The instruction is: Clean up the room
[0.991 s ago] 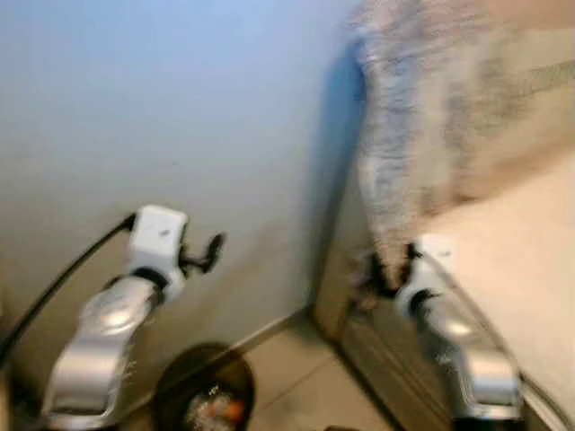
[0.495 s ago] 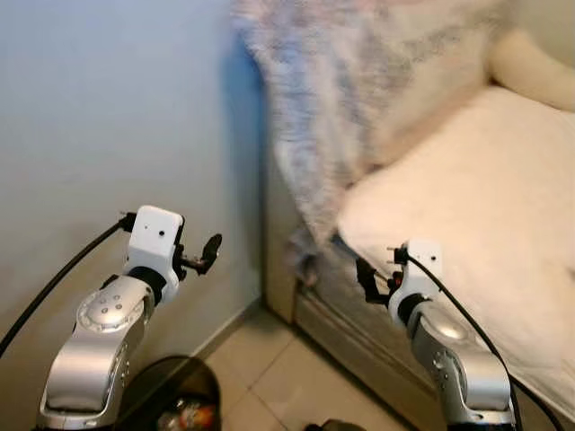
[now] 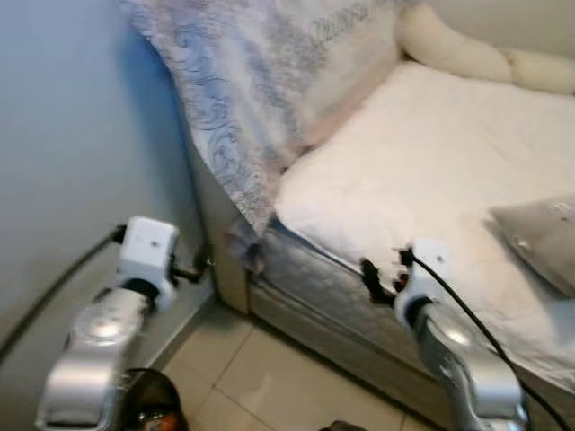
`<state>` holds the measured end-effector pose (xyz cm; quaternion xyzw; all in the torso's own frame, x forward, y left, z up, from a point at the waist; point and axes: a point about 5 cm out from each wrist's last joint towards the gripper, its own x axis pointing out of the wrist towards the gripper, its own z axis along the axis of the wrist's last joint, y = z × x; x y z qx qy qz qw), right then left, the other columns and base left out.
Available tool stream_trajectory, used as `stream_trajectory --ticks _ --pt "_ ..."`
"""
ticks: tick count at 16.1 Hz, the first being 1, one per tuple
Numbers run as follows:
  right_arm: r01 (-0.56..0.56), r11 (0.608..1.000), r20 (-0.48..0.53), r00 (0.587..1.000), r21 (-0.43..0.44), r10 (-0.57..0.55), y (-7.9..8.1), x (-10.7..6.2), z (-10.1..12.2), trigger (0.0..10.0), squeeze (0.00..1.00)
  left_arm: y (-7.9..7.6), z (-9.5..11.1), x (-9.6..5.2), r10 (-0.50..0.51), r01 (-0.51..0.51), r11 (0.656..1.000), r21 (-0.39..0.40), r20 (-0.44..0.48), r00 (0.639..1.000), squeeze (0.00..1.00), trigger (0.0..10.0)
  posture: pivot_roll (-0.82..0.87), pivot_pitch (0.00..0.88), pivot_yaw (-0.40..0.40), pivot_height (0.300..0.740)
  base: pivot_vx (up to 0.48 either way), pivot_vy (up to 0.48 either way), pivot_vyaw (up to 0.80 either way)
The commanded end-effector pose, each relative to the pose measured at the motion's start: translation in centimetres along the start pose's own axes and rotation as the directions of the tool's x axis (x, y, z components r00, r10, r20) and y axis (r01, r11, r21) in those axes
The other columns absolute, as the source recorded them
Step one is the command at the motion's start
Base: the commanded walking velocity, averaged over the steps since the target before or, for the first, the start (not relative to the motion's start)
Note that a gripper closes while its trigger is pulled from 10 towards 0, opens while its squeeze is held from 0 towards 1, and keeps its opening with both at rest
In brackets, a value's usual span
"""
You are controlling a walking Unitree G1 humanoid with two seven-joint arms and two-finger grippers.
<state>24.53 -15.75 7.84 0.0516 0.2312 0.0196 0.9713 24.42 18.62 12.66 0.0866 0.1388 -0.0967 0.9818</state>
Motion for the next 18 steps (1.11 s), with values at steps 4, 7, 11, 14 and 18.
stream_trajectory --ticks 4,7,11,14,18 --pt "-0.08 0.997 0.076 0.994 -0.022 0.082 0.4 -0.4 1.4 10.0 0.02 1.1 1.0 -0.2 0.059 -0.06 0.998 0.021 0.062 0.996 0.0 10.0 -0.06 0.0 -0.032 0.74 0.0 0.0 -0.73" --pt "-0.176 0.982 0.21 0.96 -0.068 0.187 0.5 -1.2 1.7 10.0 0.0 1.6 1.2 -0.6 0.085 -0.082 0.996 -0.026 0.176 0.981 0.0 10.0 -0.05 0.0 -0.033 0.74 0.0 0.0 -0.73" --pt "-0.205 0.973 0.227 0.948 -0.104 0.224 -0.3 -1.8 0.4 10.0 0.0 2.3 -0.7 -1.3 0.105 -0.099 0.994 -0.047 0.159 0.982 0.0 10.0 -0.06 0.0 -0.017 0.74 0.0 0.0 -0.73" --pt "-0.197 0.975 0.267 0.939 -0.099 0.217 -1.1 -1.9 0.4 10.0 0.0 2.1 -1.0 -1.3 0.096 -0.082 0.993 -0.087 0.177 0.98 0.0 10.0 -0.07 0.0 -0.016 0.74 0.0 0.0 -0.72" --pt "-0.17 0.983 0.291 0.939 -0.072 0.184 -1.9 -1.2 0.2 10.0 0.0 1.9 -0.9 -1.2 0.108 -0.089 0.991 -0.097 0.203 0.973 0.0 10.0 -0.09 0.0 -0.004 0.74 0.0 0.0 -0.7"
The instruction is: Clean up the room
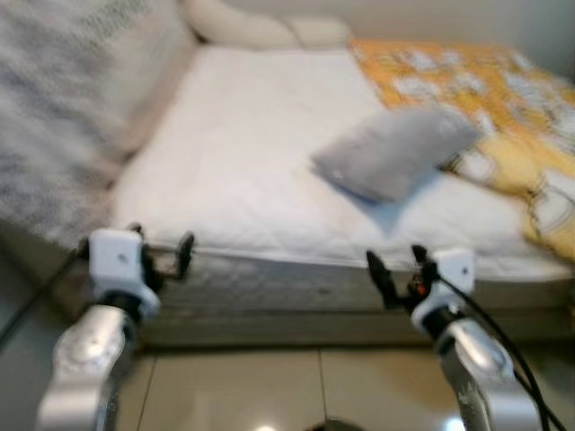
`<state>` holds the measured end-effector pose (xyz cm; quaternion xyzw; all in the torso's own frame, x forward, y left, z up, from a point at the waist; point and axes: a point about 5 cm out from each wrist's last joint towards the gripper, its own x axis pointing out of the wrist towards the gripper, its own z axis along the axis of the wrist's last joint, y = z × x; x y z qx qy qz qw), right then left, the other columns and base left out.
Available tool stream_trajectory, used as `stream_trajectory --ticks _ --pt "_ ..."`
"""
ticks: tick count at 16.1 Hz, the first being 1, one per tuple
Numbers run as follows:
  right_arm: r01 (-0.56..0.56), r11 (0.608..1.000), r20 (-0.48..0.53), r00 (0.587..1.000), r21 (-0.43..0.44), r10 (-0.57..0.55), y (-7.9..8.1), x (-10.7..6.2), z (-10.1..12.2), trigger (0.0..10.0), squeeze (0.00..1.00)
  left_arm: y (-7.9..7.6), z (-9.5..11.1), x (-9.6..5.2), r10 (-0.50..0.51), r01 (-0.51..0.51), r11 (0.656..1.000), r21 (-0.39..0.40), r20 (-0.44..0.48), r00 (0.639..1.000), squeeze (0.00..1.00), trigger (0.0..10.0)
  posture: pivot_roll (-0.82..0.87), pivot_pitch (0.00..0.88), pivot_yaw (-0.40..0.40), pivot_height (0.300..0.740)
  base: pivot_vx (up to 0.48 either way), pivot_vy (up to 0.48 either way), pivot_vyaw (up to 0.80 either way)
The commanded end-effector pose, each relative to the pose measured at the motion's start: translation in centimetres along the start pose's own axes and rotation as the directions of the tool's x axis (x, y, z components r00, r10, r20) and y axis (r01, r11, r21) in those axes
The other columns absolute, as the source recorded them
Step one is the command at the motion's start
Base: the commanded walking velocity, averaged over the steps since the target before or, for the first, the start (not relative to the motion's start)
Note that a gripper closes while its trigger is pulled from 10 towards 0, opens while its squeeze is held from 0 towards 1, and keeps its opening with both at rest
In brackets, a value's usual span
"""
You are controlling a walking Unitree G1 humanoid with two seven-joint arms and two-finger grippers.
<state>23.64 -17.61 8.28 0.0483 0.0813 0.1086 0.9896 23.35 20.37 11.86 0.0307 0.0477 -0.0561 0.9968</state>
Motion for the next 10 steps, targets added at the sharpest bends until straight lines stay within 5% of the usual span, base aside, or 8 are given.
stream_trajectory --ticks 1,3,8,10 --pt "0.009 1.0 0.004 1.0 0.001 -0.009 -0.5 0.1 -0.2 10.0 0.0 0.4 0.5 0.1 0.017 -0.018 1.0 0.022 0.018 1.0 0.0 10.0 -0.09 0.0 -0.005 0.74 0.0 0.0 -0.7" --pt "0.016 1.0 -0.007 1.0 0.0 -0.016 -1.1 0.3 -0.8 10.0 0.0 0.5 0.5 0.3 0.035 -0.035 0.999 0.041 0.021 0.999 0.0 10.0 -0.09 0.0 -0.009 0.74 0.0 0.0 -0.68" --pt "0.003 1.0 -0.058 0.998 -0.02 -0.004 -2.3 1.7 -3.0 10.0 0.0 0.8 1.0 1.0 0.072 -0.073 0.997 0.024 0.036 0.997 0.0 10.0 -0.09 0.0 -0.003 0.74 0.0 -0.05 0.0" --pt "0.018 0.999 -0.079 0.997 -0.043 -0.022 -2.8 2.4 -3.6 10.0 0.0 0.5 1.1 1.3 0.059 -0.06 0.998 0.028 0.032 0.998 0.0 10.0 -0.09 0.0 -0.003 0.74 0.0 -0.272 0.8"
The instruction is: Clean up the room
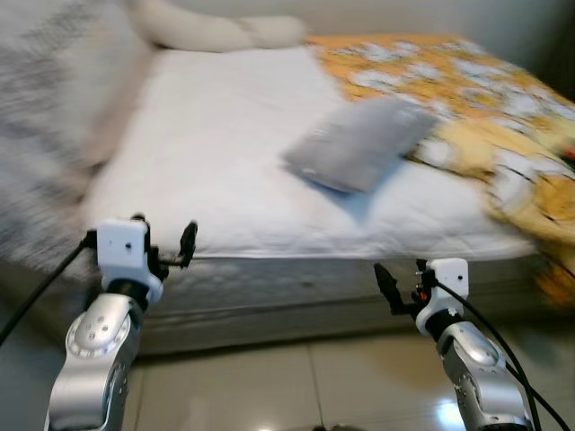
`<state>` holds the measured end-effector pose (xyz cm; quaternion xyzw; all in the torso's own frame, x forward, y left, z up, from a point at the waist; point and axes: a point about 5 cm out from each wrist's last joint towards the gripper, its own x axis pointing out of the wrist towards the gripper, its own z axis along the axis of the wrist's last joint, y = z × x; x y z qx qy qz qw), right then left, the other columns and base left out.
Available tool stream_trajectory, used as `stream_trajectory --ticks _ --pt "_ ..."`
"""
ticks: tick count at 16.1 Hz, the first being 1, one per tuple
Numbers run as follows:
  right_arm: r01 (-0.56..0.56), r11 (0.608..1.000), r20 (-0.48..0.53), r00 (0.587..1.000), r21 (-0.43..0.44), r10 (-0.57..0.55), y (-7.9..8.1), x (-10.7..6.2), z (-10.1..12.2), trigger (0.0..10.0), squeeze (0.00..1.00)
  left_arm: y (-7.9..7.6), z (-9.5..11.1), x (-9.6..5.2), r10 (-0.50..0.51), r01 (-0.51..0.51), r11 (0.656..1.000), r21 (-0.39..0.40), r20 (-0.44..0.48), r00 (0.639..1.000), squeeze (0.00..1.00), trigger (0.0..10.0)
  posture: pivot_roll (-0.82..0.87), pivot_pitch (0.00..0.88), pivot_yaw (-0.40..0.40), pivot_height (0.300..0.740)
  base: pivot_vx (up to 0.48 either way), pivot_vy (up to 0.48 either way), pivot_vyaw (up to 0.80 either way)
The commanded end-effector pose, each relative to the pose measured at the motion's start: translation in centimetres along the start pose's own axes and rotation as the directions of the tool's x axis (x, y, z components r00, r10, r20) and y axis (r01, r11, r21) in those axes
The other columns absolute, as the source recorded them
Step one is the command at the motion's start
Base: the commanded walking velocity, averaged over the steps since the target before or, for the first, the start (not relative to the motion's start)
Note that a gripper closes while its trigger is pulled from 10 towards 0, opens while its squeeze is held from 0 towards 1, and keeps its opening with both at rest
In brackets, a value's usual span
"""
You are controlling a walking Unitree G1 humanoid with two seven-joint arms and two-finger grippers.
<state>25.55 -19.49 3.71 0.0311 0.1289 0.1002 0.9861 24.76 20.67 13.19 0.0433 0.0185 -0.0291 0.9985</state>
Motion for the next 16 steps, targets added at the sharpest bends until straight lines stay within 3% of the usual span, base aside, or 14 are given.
stream_trajectory --ticks 1,3,5,7,8,12,13,14,16 --pt "0.006 1.0 0.021 1.0 -0.008 -0.006 -0.2 0.4 0.5 10.0 0.0 -0.1 -0.3 0.1 0.0 0.0 1.0 0.005 -0.023 1.0 0.0 10.0 -0.09 0.0 -0.005 0.74 0.0 -0.281 0.79" --pt "0.01 1.0 0.022 1.0 -0.001 -0.01 -0.5 0.9 0.3 10.0 0.0 -0.1 -0.3 0.2 0.002 -0.002 1.0 0.005 -0.02 1.0 0.0 10.0 -0.09 0.0 -0.004 0.74 0.0 -0.281 0.65" --pt "0.032 0.999 0.009 0.999 0.003 -0.032 -1.1 1.7 -0.6 10.0 0.0 0.0 -0.1 0.4 0.009 -0.009 0.999 -0.031 -0.014 1.0 0.0 10.0 -0.09 0.0 -0.004 0.74 0.0 0.0 0.0" --pt "0.04 0.999 -0.019 0.999 -0.003 -0.04 -1.3 1.9 -1.4 10.0 0.0 0.0 0.0 0.5 0.011 -0.011 1.0 -0.009 -0.014 1.0 0.0 10.0 -0.1 0.0 -0.004 0.74 0.0 0.0 0.0" --pt "0.055 0.998 -0.09 0.994 -0.006 -0.055 -1.2 1.9 -3.3 10.0 0.0 -0.2 0.2 0.7 0.0 0.0 1.0 -0.011 -0.002 1.0 0.0 10.0 -0.09 0.0 -0.008 0.74 0.0 0.0 0.0" --pt "0.055 0.998 -0.122 0.991 0.036 -0.05 0.3 2.0 -5.0 10.0 0.0 -0.2 -0.5 0.6 -0.005 0.005 1.0 -0.001 -0.039 0.999 0.0 10.0 -0.09 0.0 -0.011 0.74 0.0 0.0 0.0" --pt "0.047 0.996 -0.142 0.989 0.079 -0.035 1.5 2.1 -5.7 10.0 0.0 -0.2 -0.8 0.6 -0.015 0.016 1.0 0.013 -0.055 0.998 0.0 10.0 -0.09 0.0 -0.012 0.74 0.0 0.0 0.0" --pt "0.032 0.993 -0.089 0.996 0.113 -0.022 1.6 2.4 -5.0 10.0 0.0 -0.3 -0.8 0.6 -0.018 0.019 1.0 0.012 -0.057 0.998 0.0 10.0 -0.09 0.0 -0.011 0.74 0.0 0.0 0.0" --pt "-0.037 0.991 0.099 0.995 0.126 0.024 1.8 4.1 -0.9 10.0 0.0 -0.7 -0.5 0.8 -0.041 0.042 0.999 0.015 -0.054 0.998 0.0 10.0 -0.09 0.0 -0.013 0.74 0.0 0.0 0.0"
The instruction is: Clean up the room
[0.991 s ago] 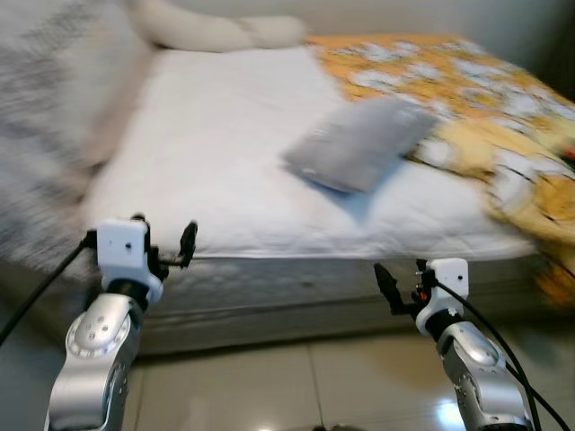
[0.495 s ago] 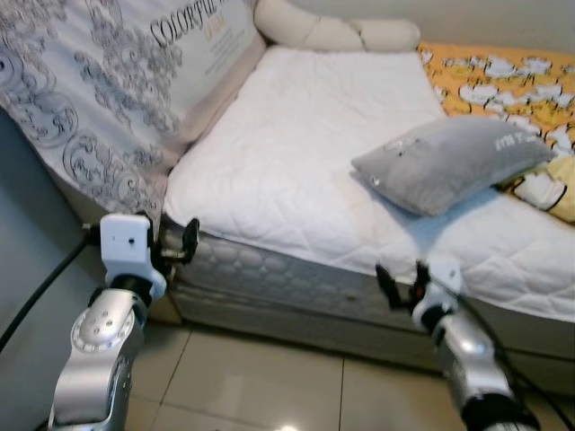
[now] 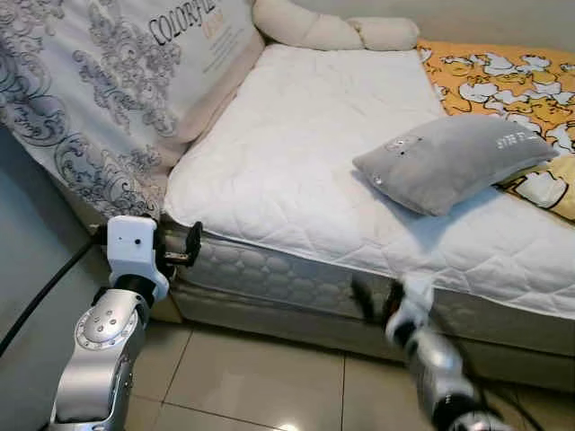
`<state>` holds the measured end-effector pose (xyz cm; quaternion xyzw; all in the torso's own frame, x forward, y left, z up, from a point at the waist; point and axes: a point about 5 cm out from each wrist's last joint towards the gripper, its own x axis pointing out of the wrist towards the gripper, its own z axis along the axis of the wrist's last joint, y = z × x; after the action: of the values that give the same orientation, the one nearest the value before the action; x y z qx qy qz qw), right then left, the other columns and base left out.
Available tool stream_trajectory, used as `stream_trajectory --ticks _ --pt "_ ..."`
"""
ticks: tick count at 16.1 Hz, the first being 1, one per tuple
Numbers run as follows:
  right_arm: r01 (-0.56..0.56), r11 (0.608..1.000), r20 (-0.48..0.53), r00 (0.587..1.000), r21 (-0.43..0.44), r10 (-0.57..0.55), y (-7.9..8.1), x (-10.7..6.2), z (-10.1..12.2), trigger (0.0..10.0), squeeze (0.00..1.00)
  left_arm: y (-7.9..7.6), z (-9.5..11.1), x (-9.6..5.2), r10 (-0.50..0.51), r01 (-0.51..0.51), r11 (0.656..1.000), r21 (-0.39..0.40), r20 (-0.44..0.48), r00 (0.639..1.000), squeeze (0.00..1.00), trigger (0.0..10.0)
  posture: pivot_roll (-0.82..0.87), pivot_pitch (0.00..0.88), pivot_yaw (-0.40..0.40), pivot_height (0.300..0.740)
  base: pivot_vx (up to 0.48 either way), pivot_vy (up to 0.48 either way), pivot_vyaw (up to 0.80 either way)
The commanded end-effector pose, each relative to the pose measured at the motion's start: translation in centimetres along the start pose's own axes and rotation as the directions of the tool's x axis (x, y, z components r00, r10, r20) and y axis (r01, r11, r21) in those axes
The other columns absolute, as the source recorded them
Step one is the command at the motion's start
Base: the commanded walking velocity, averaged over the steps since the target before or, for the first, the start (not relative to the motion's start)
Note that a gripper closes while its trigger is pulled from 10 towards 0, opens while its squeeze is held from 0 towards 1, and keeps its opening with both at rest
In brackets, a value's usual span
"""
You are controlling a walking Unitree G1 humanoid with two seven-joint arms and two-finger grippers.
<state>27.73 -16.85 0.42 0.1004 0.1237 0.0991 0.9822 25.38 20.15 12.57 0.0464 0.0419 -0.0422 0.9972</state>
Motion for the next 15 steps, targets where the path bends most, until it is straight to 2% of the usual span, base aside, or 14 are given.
stream_trajectory --ticks 1,2,3,6,8,9,13,15 --pt "-0.031 0.999 0.087 0.996 -0.019 0.032 0.5 1.0 2.2 10.0 0.0 -0.2 0.0 0.2 -0.017 0.017 1.0 0.013 -0.009 1.0 0.0 10.0 -0.09 0.0 -0.015 0.74 0.0 0.0 0.0" --pt "-0.067 0.992 0.077 0.994 -0.107 0.076 1.3 1.1 2.9 10.0 0.0 -0.3 0.0 0.2 -0.022 0.022 1.0 0.017 -0.013 1.0 0.0 10.0 -0.09 0.0 -0.018 0.74 0.0 0.0 0.0" --pt "-0.071 0.984 0.039 0.996 -0.165 0.079 1.6 0.9 2.7 10.0 0.0 -0.3 -0.1 0.2 -0.025 0.025 1.0 0.016 -0.013 1.0 0.0 10.0 -0.09 0.0 -0.018 0.74 0.0 0.0 0.0" --pt "-0.089 0.984 0.078 0.992 -0.154 0.102 2.8 0.2 4.0 10.0 0.0 -0.4 -0.1 0.2 -0.039 0.039 0.999 0.024 -0.023 0.999 0.0 10.0 -0.1 0.0 -0.01 0.74 0.0 0.0 0.0" --pt "-0.131 0.979 0.106 0.983 -0.158 0.148 4.5 -0.4 7.7 10.0 0.0 -0.6 -0.1 0.3 -0.051 0.052 0.998 0.044 -0.027 0.998 0.0 10.0 -0.1 0.0 -0.012 0.74 0.0 0.0 0.0" --pt "-0.126 0.979 0.107 0.984 -0.16 0.144 5.2 -0.8 8.1 10.0 0.0 -0.7 -0.1 0.4 -0.05 0.051 0.998 0.047 -0.029 0.998 0.0 10.0 -0.1 0.0 -0.012 0.74 0.0 0.0 0.0" --pt "-0.07 0.985 0.162 0.982 -0.16 0.096 6.4 -1.3 10.4 10.0 0.0 -0.7 0.5 0.7 -0.037 0.037 0.998 0.045 -0.012 0.999 0.0 10.0 -0.09 0.0 -0.015 0.74 0.0 -0.42 0.0" --pt "-0.062 0.987 0.138 0.987 -0.148 0.082 7.0 -1.7 11.0 10.0 0.0 -0.7 0.7 0.9 -0.026 0.026 0.999 0.042 -0.007 1.0 0.0 10.0 -0.08 0.0 -0.014 0.74 0.0 -0.418 0.0"
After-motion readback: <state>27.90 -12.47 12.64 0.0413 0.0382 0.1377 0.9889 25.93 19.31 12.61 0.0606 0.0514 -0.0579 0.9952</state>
